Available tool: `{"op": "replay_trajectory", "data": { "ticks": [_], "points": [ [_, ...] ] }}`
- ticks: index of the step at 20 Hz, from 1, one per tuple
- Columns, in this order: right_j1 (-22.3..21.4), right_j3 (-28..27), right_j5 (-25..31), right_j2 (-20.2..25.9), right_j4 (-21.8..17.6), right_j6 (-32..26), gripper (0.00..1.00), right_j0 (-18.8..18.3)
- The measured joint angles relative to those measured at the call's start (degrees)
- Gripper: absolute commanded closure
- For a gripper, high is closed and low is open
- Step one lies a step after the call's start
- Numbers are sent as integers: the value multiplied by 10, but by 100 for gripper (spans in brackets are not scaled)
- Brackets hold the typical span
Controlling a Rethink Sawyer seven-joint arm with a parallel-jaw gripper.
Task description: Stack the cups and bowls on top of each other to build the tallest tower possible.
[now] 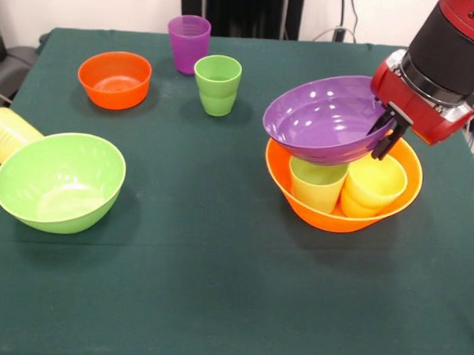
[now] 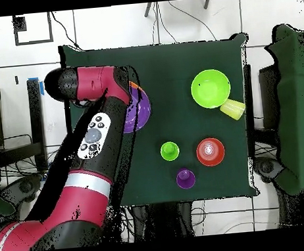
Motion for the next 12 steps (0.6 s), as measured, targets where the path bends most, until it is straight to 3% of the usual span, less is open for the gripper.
{"op": "replay_trajectory", "data": {
  "ticks": [12],
  "points": [
    [5,0,0,-11,20,1,100,11]
  ]
}}
